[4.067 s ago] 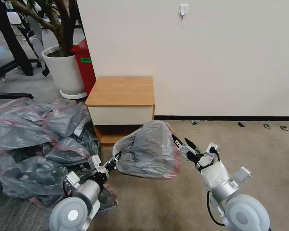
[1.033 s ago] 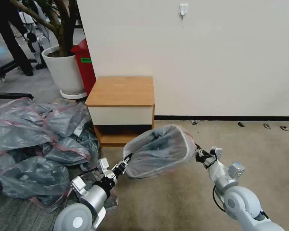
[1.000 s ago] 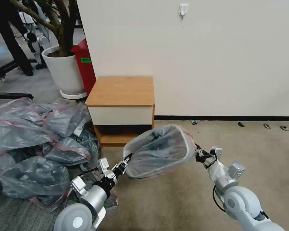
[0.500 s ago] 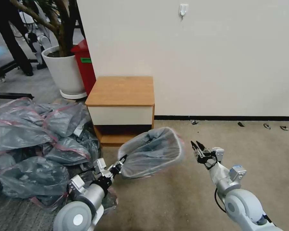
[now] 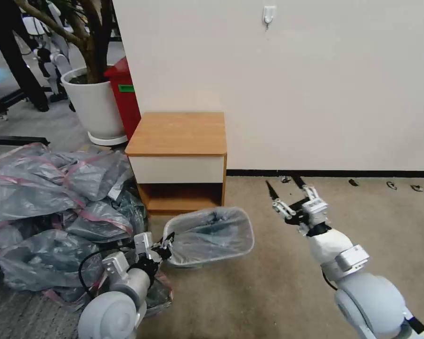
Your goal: Pick up the garbage bag from the table and place it over the trash can.
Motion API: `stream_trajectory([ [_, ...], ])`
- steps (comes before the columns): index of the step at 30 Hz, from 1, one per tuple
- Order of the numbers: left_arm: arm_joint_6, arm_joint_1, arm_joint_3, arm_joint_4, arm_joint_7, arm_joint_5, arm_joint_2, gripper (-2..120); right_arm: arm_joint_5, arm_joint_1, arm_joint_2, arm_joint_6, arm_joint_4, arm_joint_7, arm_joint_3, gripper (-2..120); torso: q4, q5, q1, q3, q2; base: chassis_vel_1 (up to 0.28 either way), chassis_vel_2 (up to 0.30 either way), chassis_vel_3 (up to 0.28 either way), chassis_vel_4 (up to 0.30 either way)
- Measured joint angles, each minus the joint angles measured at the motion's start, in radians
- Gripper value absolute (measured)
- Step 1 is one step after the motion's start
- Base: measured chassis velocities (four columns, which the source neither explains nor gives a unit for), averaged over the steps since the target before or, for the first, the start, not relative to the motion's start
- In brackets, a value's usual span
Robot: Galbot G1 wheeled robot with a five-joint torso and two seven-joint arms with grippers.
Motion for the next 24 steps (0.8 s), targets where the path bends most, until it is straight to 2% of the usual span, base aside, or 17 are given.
stream_trajectory([
  [1, 0.0, 0.0, 0.0, 0.0, 0.0, 0.0, 0.0, 9, 0.0, 0.0, 0.0, 0.0, 0.0, 0.0, 0.0, 43, 0.0, 0.0, 0.0, 0.0, 0.0, 0.0, 0.0, 0.0, 0.0],
  [3, -0.004, 0.004, 0.029, -0.002, 0.019, 0.103, 0.005, 9, -0.051, 0.021, -0.05, -0.088, 0.027, -0.046, -0.048, 34, 0.0002, -0.0002, 0.0, 0.0, 0.0, 0.0, 0.0, 0.0, 0.0],
  [4, -0.006, 0.004, 0.039, -0.005, 0.023, 0.137, 0.002, 9, -0.064, 0.03, -0.062, -0.124, 0.034, -0.057, -0.069, 28, 0.0002, -0.0001, 0.0, 0.0, 0.0, 0.0, 0.0, 0.0, 0.0],
  [5, -0.006, 0.004, 0.039, -0.005, 0.023, 0.137, 0.002, 9, -0.064, 0.03, -0.062, -0.124, 0.034, -0.057, -0.069, 28, 0.0002, -0.0001, 0.0, 0.0, 0.0, 0.0, 0.0, 0.0, 0.0],
  [7, -0.012, 0.006, 0.065, -0.015, 0.028, 0.202, -0.015, 9, -0.079, 0.04, -0.078, -0.216, 0.045, -0.081, -0.125, 18, 0.0002, 0.0, 0.0, 0.0, 0.0, 0.0, 0.0, 0.0, 0.0],
  [9, -0.017, 0.01, 0.086, -0.021, 0.03, 0.234, -0.026, 9, -0.087, 0.038, -0.086, -0.277, 0.045, -0.09, -0.169, 10, 0.0001, 0.0, 0.0, 0.0, 0.0, 0.0, 0.0, 0.0, 0.0],
  [11, -0.018, 0.011, 0.093, -0.023, 0.03, 0.242, -0.029, 9, -0.094, 0.036, -0.088, -0.29, 0.043, -0.095, -0.181, 7, 0.0001, 0.0, 0.0, 0.0, 0.0, 0.0, 0.0, 0.0, 0.0],
  [12, -0.02, 0.014, 0.106, -0.027, 0.03, 0.255, -0.035, 9, -0.115, 0.029, -0.093, -0.312, 0.035, -0.109, -0.203, 1, 0.0, -0.0001, 0.0, 0.0, 0.0, 0.0, 0.0, 0.0, 0.0],
  [24, -0.02, 0.039, 0.172, -0.058, 0.016, 0.327, -0.037, 9, -0.192, 0.066, -0.108, -0.374, -0.056, -0.179, -0.286, 0, 0.0, 0.0, 0.0, 0.0, 0.0, 0.0, 0.0, 0.0, 0.0],
])
